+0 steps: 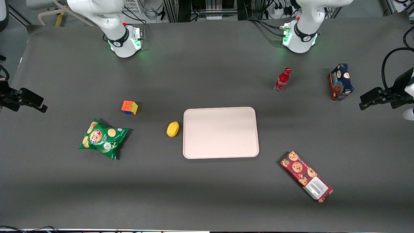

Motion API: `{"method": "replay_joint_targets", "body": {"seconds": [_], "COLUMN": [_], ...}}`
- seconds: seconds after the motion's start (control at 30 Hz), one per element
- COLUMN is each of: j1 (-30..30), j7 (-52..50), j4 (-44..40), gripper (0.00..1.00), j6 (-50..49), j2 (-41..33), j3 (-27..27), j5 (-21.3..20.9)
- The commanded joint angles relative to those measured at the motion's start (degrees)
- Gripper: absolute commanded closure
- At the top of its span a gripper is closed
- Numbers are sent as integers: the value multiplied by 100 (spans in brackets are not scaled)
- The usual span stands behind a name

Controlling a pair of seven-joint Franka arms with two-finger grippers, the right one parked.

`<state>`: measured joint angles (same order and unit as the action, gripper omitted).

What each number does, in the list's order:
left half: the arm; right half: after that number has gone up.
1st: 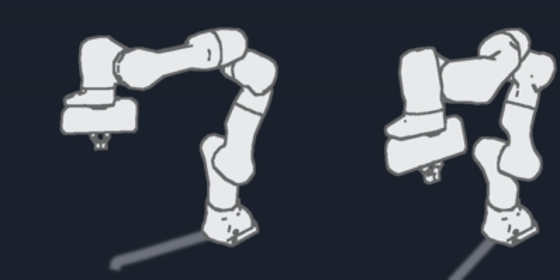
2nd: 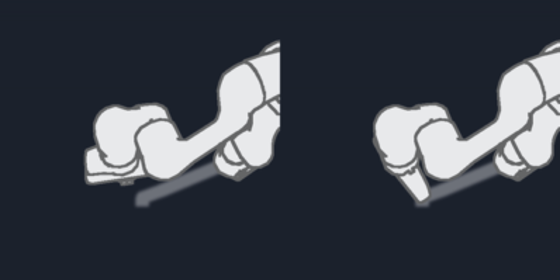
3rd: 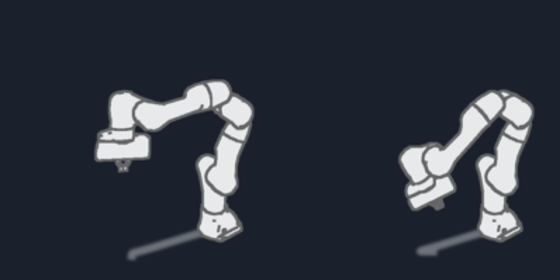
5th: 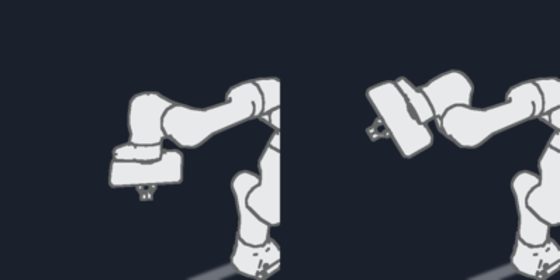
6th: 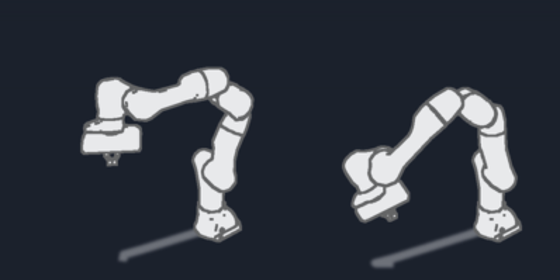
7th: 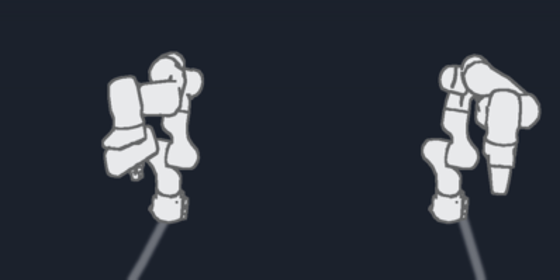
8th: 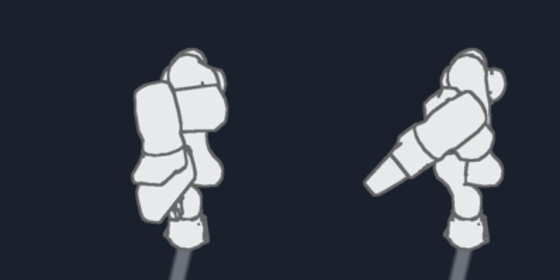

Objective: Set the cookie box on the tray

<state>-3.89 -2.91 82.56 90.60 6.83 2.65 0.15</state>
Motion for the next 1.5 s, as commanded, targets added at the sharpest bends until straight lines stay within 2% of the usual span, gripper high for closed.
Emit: {"method": "replay_joint_targets", "body": {"seconds": [0.0, 0.7, 1.1, 1.3, 1.47], "j1": [-41, -24, 99, 143, 117], "j7": [89, 265, 422, 1265, 1670], "j4": [-135, -153, -188, -171, 460], "gripper": [0, 0, 0, 0, 0], "j6": [-60, -218, -1307, -2028, -1810], "j2": [64, 3, -419, -718, -920], "j3": [17, 25, 87, 605, 1124], "j5": [20, 20, -77, -542, -604]}}
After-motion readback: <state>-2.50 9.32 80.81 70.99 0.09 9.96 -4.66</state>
